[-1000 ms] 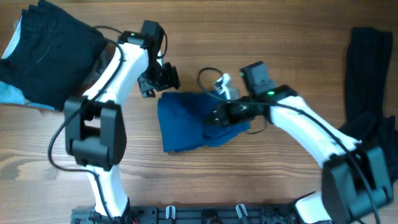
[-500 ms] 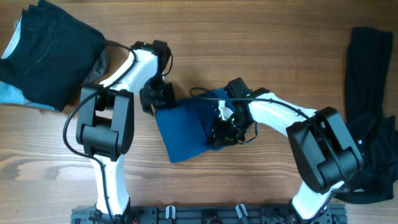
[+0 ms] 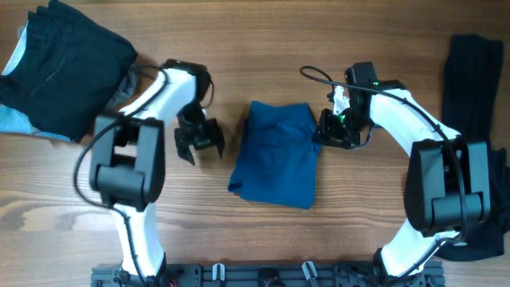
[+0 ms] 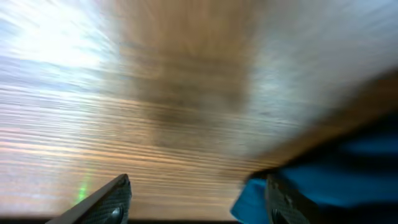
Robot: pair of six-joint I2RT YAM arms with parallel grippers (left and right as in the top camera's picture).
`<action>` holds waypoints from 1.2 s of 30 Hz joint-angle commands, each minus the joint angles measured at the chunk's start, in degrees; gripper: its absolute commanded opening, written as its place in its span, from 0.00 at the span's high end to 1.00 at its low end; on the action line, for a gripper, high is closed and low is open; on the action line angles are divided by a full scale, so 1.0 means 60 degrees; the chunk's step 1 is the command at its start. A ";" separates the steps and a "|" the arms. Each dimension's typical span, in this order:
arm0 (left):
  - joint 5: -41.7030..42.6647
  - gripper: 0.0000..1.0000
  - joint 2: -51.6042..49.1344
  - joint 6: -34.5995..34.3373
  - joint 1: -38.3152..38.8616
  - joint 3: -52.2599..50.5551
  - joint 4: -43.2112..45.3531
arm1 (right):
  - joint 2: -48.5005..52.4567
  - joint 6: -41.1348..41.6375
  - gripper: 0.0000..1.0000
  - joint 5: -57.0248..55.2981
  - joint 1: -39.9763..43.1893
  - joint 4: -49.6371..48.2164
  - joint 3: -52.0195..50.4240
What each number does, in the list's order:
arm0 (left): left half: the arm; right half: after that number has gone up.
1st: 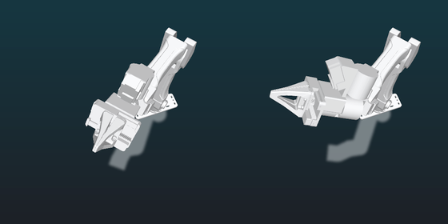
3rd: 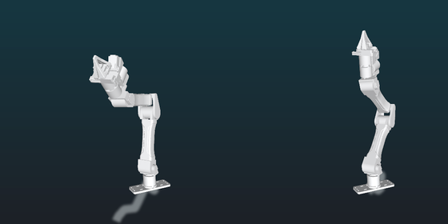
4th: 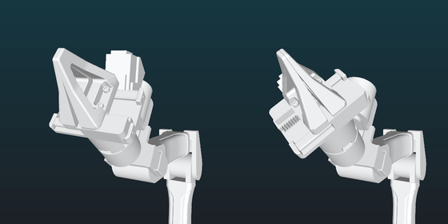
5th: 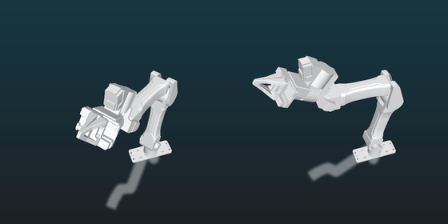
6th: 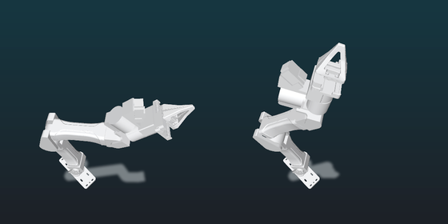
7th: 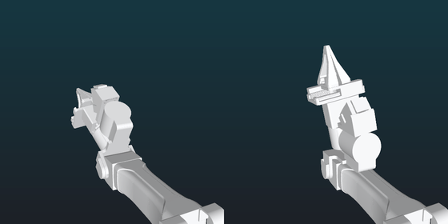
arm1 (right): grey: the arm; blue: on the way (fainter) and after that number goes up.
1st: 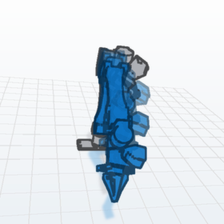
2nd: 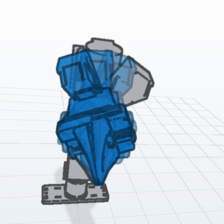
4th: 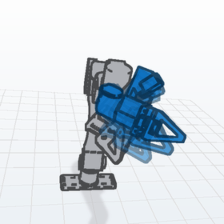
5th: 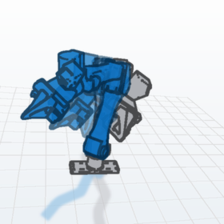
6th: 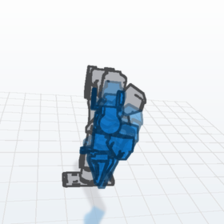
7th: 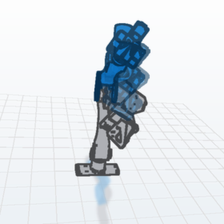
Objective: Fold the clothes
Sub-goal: 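Lift the folded polo with the left gripper and carry it to the upper-left stack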
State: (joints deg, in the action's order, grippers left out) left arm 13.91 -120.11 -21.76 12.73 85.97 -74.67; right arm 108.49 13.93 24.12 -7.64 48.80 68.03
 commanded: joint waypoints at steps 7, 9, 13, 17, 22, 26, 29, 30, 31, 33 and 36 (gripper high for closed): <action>0.3493 0.00 0.1366 0.1224 -0.0404 0.0335 0.2171 | -0.0929 -0.0055 0.67 -0.0444 -0.0058 0.0743 0.0127; 0.4084 0.00 0.1005 0.1832 -0.0357 0.0331 0.2160 | -0.1439 0.0044 0.66 -0.0765 -0.0058 0.0747 0.0127; 0.4138 0.00 -0.0055 0.1967 -0.0153 0.0331 0.2208 | -0.2874 0.0211 0.61 -0.1464 -0.0058 0.0772 0.0127; 0.4248 0.00 -0.0616 0.2211 0.0200 0.0331 0.2324 | -0.3435 0.0208 0.56 -0.1596 -0.0058 0.0798 0.0127; 0.4262 0.00 -0.1450 0.2014 0.0998 0.0331 0.3082 | -0.3493 0.0211 0.56 -0.1596 -0.0058 0.0914 0.0127; 0.4634 0.23 -0.1942 0.1996 0.1632 0.0331 0.3173 | -0.3493 0.0204 0.56 -0.1632 -0.0058 0.1056 0.0127; 0.4116 0.96 -0.1807 0.1982 0.1716 0.0430 0.3373 | -0.3493 0.0182 0.56 -0.1854 -0.0058 0.1180 0.0127; 0.3592 0.96 -0.1727 0.1843 0.1574 0.0579 0.3297 | -0.3493 0.0178 0.56 -0.1953 -0.0058 0.1249 0.0127; 0.2823 0.96 -0.1610 0.1628 0.1366 0.0798 0.3126 | -0.3493 0.0178 0.56 -0.2080 -0.0058 0.1322 0.0127; 0.0521 0.96 -0.0940 0.1519 0.0452 0.1938 0.2233 | -0.3493 0.0200 0.56 -0.2546 -0.0058 0.1530 0.0127; -0.0823 0.96 -0.0127 0.1519 -0.0397 0.2958 0.1825 | -0.3493 0.0211 0.56 -0.2750 -0.0058 0.1563 0.0127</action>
State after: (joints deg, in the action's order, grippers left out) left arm 26.98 -128.20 -11.70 17.78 96.79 -62.87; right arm 88.27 14.74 11.00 -7.77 57.95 68.03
